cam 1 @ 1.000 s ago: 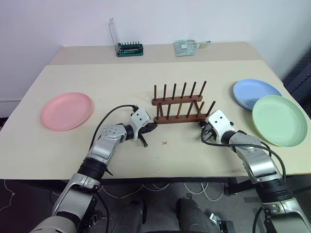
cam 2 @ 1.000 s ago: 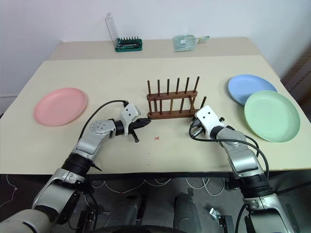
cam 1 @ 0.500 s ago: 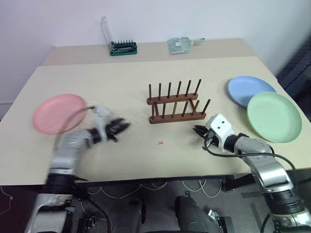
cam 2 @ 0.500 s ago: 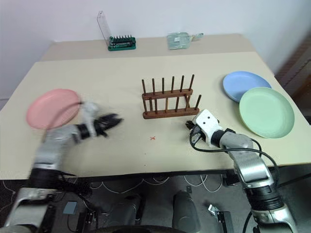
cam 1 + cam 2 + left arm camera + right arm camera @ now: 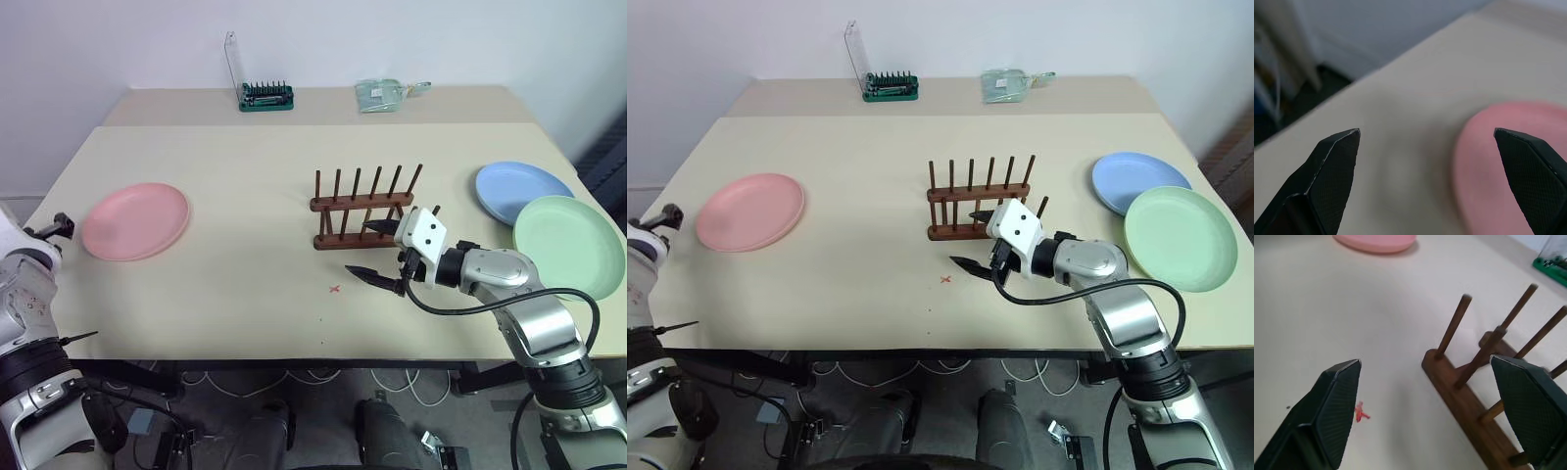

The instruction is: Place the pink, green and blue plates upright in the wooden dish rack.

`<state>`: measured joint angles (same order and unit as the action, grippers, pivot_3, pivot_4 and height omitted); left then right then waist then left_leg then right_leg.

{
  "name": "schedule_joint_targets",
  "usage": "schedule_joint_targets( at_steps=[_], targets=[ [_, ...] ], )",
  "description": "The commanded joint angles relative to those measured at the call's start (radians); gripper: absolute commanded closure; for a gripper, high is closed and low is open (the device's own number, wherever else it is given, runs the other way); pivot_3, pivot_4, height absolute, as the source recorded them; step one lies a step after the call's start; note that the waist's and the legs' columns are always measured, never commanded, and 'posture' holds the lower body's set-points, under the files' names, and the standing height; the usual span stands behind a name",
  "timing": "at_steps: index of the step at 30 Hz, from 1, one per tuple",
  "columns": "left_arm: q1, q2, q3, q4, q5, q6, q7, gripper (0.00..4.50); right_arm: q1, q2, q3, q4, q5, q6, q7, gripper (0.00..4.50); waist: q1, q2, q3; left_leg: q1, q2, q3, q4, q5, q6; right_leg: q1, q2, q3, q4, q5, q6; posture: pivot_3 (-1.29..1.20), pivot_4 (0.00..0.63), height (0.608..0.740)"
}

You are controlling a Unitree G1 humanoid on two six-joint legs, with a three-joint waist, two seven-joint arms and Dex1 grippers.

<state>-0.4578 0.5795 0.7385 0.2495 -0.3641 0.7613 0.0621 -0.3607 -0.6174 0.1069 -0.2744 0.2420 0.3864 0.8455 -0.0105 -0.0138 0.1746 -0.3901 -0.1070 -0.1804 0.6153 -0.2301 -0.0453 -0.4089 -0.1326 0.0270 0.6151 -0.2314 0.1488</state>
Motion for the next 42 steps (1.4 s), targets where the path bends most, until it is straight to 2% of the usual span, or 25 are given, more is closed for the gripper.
schedule_joint_targets(
  at_steps=[1, 6, 9, 16, 17, 22, 28, 32, 42],
  targets=[
    [-0.014, 0.007, -0.023, 0.022, -0.035, 0.073, -0.037, 0.0, -0.013, 0.003, -0.013, 0.001, -0.008, -0.055, 0.0, 0.19, -0.001, 0.0, 0.0, 0.0, 0.0, 0.0, 0.0, 0.0, 0.0, 0.0, 0.0, 0.0, 0.0, 0.0, 0.0, 0.0, 0.15, 0.74],
    [-0.046, 0.019, -0.082, 0.087, -0.038, 0.097, -0.084, 0.0, 0.014, 0.001, -0.015, -0.014, -0.015, -0.072, -0.008, 0.19, -0.002, -0.001, -0.001, 0.0, 0.0, 0.0, 0.0, 0.0, 0.0, 0.0, 0.0, 0.0, 0.0, 0.0, 0.0, 0.0, 0.15, 0.74],
    [-0.079, 0.0, -0.086, 0.143, -0.034, 0.089, -0.055, 0.79, 0.03, -0.001, -0.026, -0.04, -0.025, -0.068, -0.029, 0.13, -0.004, -0.001, -0.001, 0.0, 0.0, 0.0, 0.0, 0.0, 0.0, -0.001, 0.0, 0.0, 0.001, 0.0, 0.0, 0.0, 0.15, 0.74],
    [-0.118, -0.036, -0.11, 0.154, -0.032, 0.026, -0.039, 4.26, 0.027, -0.007, -0.03, -0.085, -0.04, -0.05, -0.062, 0.13, -0.002, -0.001, -0.001, 0.0, 0.0, 0.0, -0.001, 0.0, 0.0, -0.001, 0.0, 0.0, 0.001, 0.0, 0.0, 0.0, 0.15, 0.74],
    [-0.126, -0.046, -0.124, 0.138, -0.029, -0.001, -0.042, 4.47, 0.019, -0.007, -0.028, -0.086, -0.048, -0.052, -0.069, 0.13, -0.001, -0.001, -0.001, 0.0, 0.0, 0.0, 0.0, 0.0, 0.0, -0.001, 0.0, 0.0, 0.001, 0.0, 0.0, 0.0, 0.15, 0.74],
    [-0.195, -0.12, -0.24, -0.036, -0.002, -0.088, -0.03, 4.47, -0.078, 0.025, -0.017, -0.03, -0.101, -0.086, -0.122, 0.13, 0.007, -0.002, 0.0, -0.001, 0.0, 0.0, 0.001, 0.0, -0.001, 0.0, -0.001, 0.0, 0.0, 0.0, 0.0, 0.0, 0.15, 0.74],
    [-0.326, -0.191, -0.493, -0.247, 0.053, -0.083, -0.081, 4.5, -0.252, 0.04, 0.091, 0.047, -0.299, -0.26, -0.175, 0.07, -0.004, -0.004, 0.0, -0.002, 0.0, 0.0, 0.0, 0.002, -0.003, -0.002, -0.001, 0.0, 0.0, 0.0, 0.0, 0.0, 0.15, 0.74],
    [-0.402, -0.247, -0.545, -0.324, 0.02, -0.022, -0.086, 4.5, -0.324, 0.034, 0.144, 0.079, -0.384, -0.348, -0.165, 0.07, -0.013, -0.004, 0.001, -0.002, 0.0, 0.002, -0.001, 0.003, -0.005, -0.003, 0.0, 0.0, 0.0, 0.0, 0.0, 0.0, 0.15, 0.74],
    [-0.489, -0.337, -0.534, -0.418, -0.093, 0.127, -0.101, 4.5, -0.38, 0.062, 0.212, 0.196, -0.558, -0.452, -0.197, 0.07, -0.007, -0.005, 0.001, -0.002, 0.0, 0.002, 0.0, 0.003, -0.005, -0.003, 0.0, 0.0, 0.0, 0.0, 0.0, 0.0, 0.15, 0.74]
  ],
)
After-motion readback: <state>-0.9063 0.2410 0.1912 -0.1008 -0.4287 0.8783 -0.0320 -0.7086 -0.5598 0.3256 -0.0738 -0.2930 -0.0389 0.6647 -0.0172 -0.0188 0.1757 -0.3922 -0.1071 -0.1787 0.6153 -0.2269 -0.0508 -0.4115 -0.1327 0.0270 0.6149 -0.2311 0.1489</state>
